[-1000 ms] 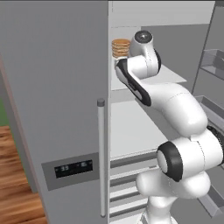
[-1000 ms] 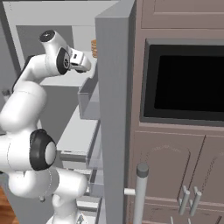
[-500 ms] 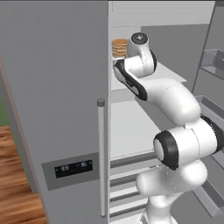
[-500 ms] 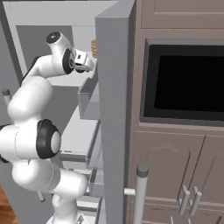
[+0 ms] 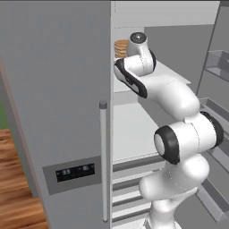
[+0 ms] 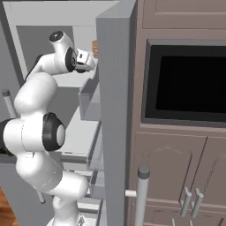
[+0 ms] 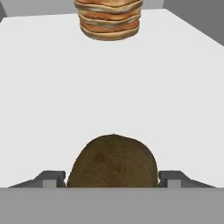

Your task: Pick up the orange and kiwi from the fridge and place one fruit on each plate on the dining counter.

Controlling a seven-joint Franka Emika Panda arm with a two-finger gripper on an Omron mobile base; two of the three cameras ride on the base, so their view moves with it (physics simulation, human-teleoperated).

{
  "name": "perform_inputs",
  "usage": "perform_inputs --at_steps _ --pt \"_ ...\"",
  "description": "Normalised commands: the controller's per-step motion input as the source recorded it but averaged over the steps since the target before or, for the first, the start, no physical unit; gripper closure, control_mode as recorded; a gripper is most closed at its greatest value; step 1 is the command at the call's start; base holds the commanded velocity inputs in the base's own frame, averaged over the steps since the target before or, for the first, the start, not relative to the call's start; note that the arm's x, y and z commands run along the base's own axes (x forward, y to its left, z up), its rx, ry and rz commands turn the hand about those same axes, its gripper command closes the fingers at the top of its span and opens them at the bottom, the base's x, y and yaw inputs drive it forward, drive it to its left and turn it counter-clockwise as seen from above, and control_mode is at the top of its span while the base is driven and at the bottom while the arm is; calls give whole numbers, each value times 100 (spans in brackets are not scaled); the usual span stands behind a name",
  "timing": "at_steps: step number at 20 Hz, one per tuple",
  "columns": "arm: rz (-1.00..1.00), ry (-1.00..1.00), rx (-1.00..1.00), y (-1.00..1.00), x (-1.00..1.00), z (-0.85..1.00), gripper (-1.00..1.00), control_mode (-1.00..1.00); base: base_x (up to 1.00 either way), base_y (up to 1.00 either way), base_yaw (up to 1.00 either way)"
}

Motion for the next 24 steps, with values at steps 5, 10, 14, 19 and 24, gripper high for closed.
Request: perform_inputs --at_steps 5,10,14,19,24 --pt "0 -2 0 4 -11 -10 100 -100 0 0 0" --pt "-4 -15 0 0 -69 -6 100 -100 0 0 0" --pt "-4 -25 0 0 -85 -3 100 -100 0 0 0" --pt "-8 -13 7 0 -100 22 100 -100 0 0 0" --pt "-9 1 10 0 -100 46 100 -100 0 0 0"
